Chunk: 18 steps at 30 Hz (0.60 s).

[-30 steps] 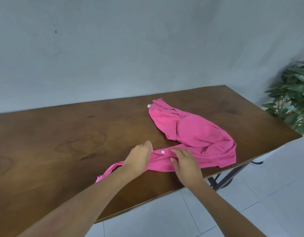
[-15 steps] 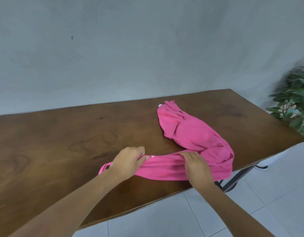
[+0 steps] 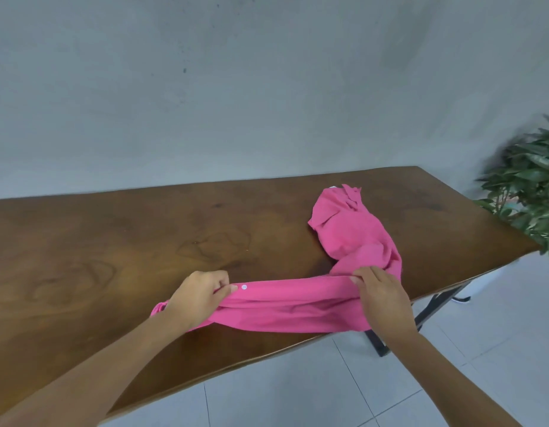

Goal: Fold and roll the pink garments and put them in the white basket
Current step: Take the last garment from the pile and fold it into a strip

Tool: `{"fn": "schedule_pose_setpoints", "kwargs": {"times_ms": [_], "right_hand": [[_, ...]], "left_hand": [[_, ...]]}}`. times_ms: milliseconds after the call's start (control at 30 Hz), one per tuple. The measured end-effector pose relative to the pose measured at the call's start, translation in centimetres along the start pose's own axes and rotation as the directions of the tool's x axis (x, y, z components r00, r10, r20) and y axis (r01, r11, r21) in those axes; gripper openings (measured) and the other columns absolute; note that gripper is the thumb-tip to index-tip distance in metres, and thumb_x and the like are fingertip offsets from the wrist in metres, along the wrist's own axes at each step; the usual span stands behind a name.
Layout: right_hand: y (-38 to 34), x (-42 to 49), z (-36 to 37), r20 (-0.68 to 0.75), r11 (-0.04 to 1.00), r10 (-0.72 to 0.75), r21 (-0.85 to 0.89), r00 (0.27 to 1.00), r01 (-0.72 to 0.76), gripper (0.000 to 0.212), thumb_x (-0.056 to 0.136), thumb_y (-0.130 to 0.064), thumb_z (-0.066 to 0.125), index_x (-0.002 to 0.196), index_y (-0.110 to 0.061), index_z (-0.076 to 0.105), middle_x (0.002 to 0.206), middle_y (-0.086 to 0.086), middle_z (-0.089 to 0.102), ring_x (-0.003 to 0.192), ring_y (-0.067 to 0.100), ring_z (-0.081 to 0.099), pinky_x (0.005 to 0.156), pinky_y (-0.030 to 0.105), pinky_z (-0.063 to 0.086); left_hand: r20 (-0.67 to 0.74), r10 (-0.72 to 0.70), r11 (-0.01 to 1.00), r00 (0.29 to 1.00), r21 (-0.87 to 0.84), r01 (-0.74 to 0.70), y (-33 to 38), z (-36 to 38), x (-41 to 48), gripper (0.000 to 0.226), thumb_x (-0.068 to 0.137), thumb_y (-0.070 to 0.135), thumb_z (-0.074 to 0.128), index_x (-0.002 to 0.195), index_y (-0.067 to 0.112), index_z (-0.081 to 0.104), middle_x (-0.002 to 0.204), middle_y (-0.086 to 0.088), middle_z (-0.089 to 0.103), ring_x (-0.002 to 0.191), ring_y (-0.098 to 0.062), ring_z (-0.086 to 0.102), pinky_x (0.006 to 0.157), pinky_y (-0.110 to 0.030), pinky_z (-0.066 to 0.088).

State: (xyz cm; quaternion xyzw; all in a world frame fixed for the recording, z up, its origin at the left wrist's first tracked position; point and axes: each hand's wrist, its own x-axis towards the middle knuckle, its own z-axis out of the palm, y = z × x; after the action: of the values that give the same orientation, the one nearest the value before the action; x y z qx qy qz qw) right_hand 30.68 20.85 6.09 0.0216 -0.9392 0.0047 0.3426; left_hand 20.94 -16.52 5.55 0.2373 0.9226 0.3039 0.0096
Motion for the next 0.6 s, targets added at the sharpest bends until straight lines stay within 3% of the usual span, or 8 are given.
{"fn": "schedule_pose_setpoints", "kwargs": {"times_ms": [167, 267, 400, 467, 533, 600], "right_hand": [[-5.2, -2.7, 0.0, 0.071, 0.996, 0.005, 0.089, 0.997, -0.012, 0.058, 0.107, -0.05, 0.026, 0.073, -0.017, 0.059, 0.064, -0.005, 0.055, 0.057, 0.018, 0.05, 0.058, 0.033, 0.041], [-8.1, -4.7, -0.1, 0.164, 0.995, -0.002, 0.097, 0.986, -0.014, 0.05, 0.101, -0.056, 0.036, 0.074, -0.019, 0.056, 0.066, -0.008, 0.054, 0.061, 0.016, 0.048, 0.062, 0.032, 0.039], [-10.8, -5.7, -0.5, 0.189, 0.99, -0.086, 0.123, 0.978, 0.064, 0.04, 0.098, -0.049, 0.045, 0.078, -0.017, 0.059, 0.073, -0.007, 0.055, 0.067, 0.016, 0.048, 0.065, 0.032, 0.04], [-11.6, -5.8, -0.5, 0.213, 0.989, -0.129, 0.096, 0.969, 0.11, 0.038, 0.095, -0.048, 0.046, 0.08, -0.017, 0.062, 0.077, -0.006, 0.056, 0.071, 0.017, 0.049, 0.067, 0.033, 0.039], [-12.1, -5.6, -0.3, 0.236, 0.987, -0.159, 0.058, 0.959, 0.149, 0.036, 0.093, -0.046, 0.046, 0.079, -0.018, 0.062, 0.078, -0.006, 0.055, 0.071, 0.018, 0.049, 0.069, 0.032, 0.032], [-12.6, -5.3, -0.3, 0.252, 0.988, -0.152, 0.026, 0.956, 0.15, 0.032, 0.093, -0.04, 0.044, 0.078, -0.018, 0.061, 0.078, -0.006, 0.053, 0.071, 0.02, 0.05, 0.068, 0.03, 0.023]], "left_hand": [[0.0, 0.002, 1.0, 1.0, 0.006, -0.002, -5.0, -2.1, -4.0, 0.034, 0.096, 0.032, 0.068, 0.067, 0.025, 0.052, 0.049, 0.007, 0.047, 0.047, -0.01, 0.045, 0.05, -0.031, 0.04], [0.008, 0.01, 1.0, 1.0, -0.001, -0.01, -7.9, -3.3, -6.1, 0.033, 0.095, 0.031, 0.069, 0.068, 0.027, 0.05, 0.048, 0.008, 0.045, 0.046, -0.01, 0.043, 0.049, -0.03, 0.037], [0.019, 0.01, 1.0, 1.0, -0.001, -0.01, -10.6, -5.2, -8.4, 0.019, 0.098, 0.03, 0.063, 0.081, 0.026, 0.056, 0.053, 0.009, 0.054, 0.048, -0.011, 0.05, 0.05, -0.03, 0.038], [0.01, 0.008, 1.0, 1.0, -0.011, -0.008, -11.2, -6.2, -9.7, 0.012, 0.1, 0.025, 0.061, 0.088, 0.024, 0.059, 0.059, 0.019, 0.058, 0.049, -0.008, 0.051, 0.048, -0.028, 0.035], [0.005, 0.003, 1.0, 1.0, -0.014, -0.003, -11.7, -7.3, -11.0, 0.013, 0.101, 0.02, 0.06, 0.088, 0.023, 0.059, 0.063, 0.026, 0.057, 0.051, -0.006, 0.051, 0.048, -0.026, 0.033], [-0.007, -0.016, 1.0, 1.0, -0.01, 0.016, -12.7, -8.1, -12.5, 0.019, 0.101, 0.018, 0.06, 0.084, 0.025, 0.056, 0.061, 0.02, 0.056, 0.052, -0.008, 0.049, 0.051, -0.028, 0.035]]}}
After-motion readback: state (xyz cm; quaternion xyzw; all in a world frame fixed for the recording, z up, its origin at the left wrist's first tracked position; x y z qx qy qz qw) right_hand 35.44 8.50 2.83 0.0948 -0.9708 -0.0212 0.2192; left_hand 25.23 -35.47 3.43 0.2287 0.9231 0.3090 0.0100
